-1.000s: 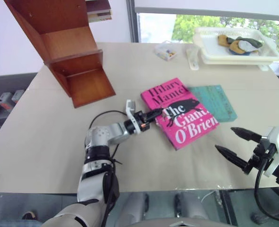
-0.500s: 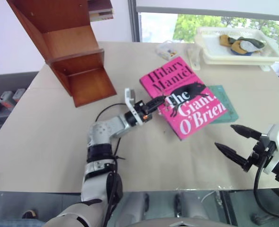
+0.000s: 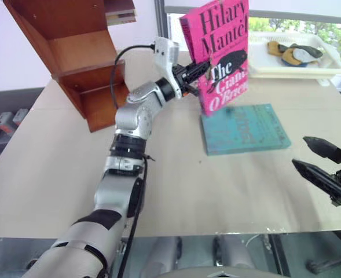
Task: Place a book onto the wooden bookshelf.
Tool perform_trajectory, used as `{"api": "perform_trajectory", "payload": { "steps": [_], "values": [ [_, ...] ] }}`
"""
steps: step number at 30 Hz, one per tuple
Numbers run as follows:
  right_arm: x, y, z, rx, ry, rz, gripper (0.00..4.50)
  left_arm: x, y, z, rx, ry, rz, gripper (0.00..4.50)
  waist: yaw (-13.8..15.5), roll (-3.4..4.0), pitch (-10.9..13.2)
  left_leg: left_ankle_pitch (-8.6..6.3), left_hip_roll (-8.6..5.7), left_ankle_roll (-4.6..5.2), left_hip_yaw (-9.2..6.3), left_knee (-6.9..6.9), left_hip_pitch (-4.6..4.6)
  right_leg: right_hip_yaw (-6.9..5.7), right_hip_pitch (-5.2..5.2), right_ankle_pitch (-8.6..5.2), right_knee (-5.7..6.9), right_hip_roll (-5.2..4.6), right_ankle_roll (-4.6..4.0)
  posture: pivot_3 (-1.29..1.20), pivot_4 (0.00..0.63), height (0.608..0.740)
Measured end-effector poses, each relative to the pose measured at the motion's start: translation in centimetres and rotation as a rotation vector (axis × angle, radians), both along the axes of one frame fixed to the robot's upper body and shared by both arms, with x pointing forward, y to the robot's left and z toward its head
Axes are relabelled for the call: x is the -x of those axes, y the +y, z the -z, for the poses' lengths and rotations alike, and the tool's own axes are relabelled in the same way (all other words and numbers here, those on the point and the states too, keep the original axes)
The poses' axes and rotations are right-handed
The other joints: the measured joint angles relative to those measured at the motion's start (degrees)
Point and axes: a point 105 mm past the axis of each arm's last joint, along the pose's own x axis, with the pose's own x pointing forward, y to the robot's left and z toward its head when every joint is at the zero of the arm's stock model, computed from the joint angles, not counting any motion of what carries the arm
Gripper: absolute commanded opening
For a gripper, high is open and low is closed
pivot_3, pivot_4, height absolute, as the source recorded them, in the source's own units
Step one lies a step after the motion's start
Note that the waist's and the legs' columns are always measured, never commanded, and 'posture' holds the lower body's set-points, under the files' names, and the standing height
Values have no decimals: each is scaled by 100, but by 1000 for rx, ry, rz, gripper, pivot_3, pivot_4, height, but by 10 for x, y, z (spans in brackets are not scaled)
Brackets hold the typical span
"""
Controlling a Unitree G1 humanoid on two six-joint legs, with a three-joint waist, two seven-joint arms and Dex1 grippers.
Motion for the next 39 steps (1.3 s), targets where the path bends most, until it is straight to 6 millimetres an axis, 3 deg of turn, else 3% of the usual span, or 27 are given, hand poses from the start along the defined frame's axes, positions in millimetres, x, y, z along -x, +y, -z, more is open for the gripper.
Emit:
{"api": "perform_trajectory", "payload": {
  "steps": [6,7,10,12,14,17,20,25,31,39],
  "values": [
    [-9,-17,-19,-130,-76,-42,4500,-1,6,-7,-488,-344,-52,13,25,-3,15,-2,-1,4,-6,-2,-13,-8,-8,0,-4,-1,0,0,150,740],
    [-13,-18,-20,-151,-83,-53,4500,-4,6,-15,-659,-466,-65,13,32,-17,24,-3,-4,5,-8,7,-17,-12,-11,0,2,-1,0,0,150,740],
    [-22,-16,-15,-166,-68,-86,4500,-7,6,-51,-907,-694,-106,13,30,-29,38,-5,-16,10,-5,11,-31,-23,-20,0,5,-4,4,0,150,740],
    [-31,-14,-12,-166,-55,-105,4500,-4,1,-77,-1006,-814,-123,13,25,-22,39,-8,-23,16,8,10,-34,-23,-24,1,0,-7,9,0,150,740],
    [-37,-14,-12,-166,-56,-116,4500,0,-3,-90,-1047,-869,-120,13,14,-21,40,-9,-24,18,17,11,-34,-17,-25,-3,1,-8,15,0,150,740],
    [-46,-14,-19,-143,-72,-133,4500,-1,4,-87,-1144,-849,-97,13,-9,-17,42,-9,-24,18,33,11,-36,-1,-45,-4,16,-5,17,0,150,740],
    [-52,-14,-17,-132,-54,-153,4500,-3,24,-84,-1218,-753,-99,13,-44,-18,48,-9,-16,18,35,11,-37,1,-54,-5,25,4,17,0,150,740],
    [-56,-12,-14,-124,-38,-167,4500,1,40,-94,-1215,-701,-132,13,-55,-16,50,-9,-15,19,38,16,-38,5,-54,-4,28,4,17,0,150,740],
    [-69,-14,-14,-116,-29,-180,4500,29,90,-132,-1064,-518,-223,13,-144,-14,53,-8,-14,18,39,22,-36,6,-55,-4,35,3,18,0,150,740],
    [-80,-15,-19,-87,-42,-200,4500,56,112,-138,-1012,-346,-282,13,-137,-13,53,-7,-14,17,39,30,-31,6,-53,-4,49,3,18,0,150,740]
  ]
}}
